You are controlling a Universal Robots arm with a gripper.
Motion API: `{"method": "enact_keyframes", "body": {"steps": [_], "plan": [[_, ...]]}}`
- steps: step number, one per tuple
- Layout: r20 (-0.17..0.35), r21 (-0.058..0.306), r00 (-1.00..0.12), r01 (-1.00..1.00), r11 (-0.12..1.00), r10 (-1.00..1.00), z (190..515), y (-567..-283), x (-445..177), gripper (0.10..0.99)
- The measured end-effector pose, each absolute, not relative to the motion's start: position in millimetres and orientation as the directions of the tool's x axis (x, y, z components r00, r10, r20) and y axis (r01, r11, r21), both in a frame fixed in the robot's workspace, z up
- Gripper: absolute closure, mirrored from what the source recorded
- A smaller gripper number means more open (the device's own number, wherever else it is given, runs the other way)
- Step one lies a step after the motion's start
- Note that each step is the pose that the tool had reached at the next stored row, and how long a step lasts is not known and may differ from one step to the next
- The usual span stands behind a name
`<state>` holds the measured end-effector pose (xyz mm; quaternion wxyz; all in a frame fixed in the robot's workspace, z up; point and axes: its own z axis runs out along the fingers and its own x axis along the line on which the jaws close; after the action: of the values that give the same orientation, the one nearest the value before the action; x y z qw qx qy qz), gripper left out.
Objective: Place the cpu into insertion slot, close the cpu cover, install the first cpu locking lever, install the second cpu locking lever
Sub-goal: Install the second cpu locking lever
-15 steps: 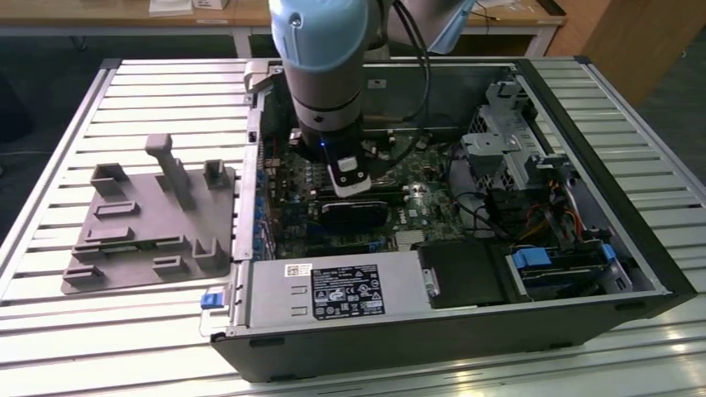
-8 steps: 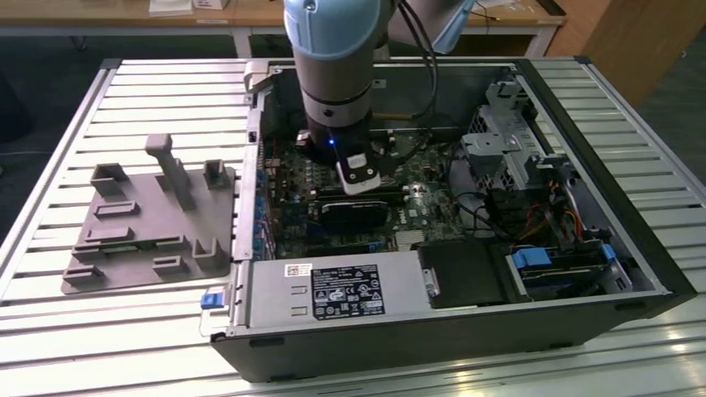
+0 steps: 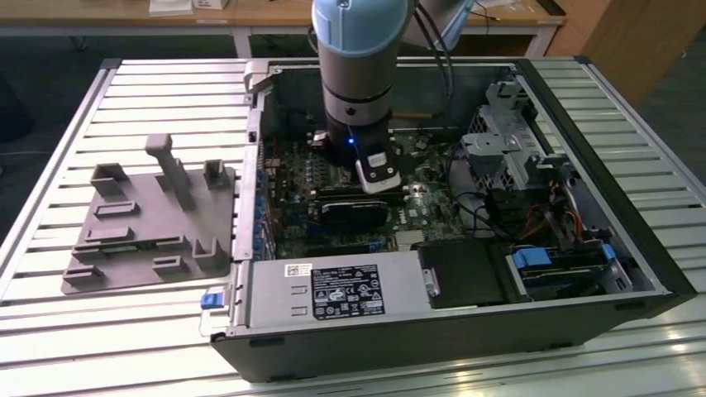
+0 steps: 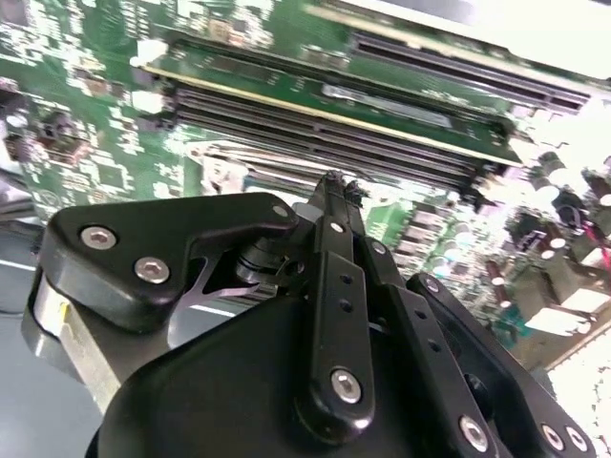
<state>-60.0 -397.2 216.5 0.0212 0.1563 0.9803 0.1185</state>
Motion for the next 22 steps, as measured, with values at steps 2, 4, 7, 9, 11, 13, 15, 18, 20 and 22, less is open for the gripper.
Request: {"method": "enact_keyframes", "body": {"steps": [2,4,7,9,11,13,15,18,20,22], "plan": [[-0.005,0.233,-0.950,0.302,0.924,0.312,216,-397,-55,0.984],[-0.005,0.228,-0.950,0.302,0.926,0.311,216,-394,-52,0.984],[-0.006,0.222,-0.950,0.303,0.927,0.312,216,-387,-48,0.984],[-0.006,0.219,-0.950,0.303,0.928,0.311,216,-381,-46,0.984],[-0.007,0.216,-0.950,0.303,0.928,0.311,215,-376,-45,0.984],[-0.009,0.208,-0.950,0.303,0.930,0.311,215,-371,-43,0.984],[-0.010,0.200,-0.950,0.303,0.932,0.311,214,-367,-42,0.984],[-0.015,0.180,-0.950,0.303,0.936,0.311,214,-359,-40,0.984],[-0.021,0.161,-0.950,0.304,0.939,0.311,214,-354,-40,0.984],[-0.025,0.148,-0.950,0.304,0.941,0.310,214,-350,-40,0.984]]}}
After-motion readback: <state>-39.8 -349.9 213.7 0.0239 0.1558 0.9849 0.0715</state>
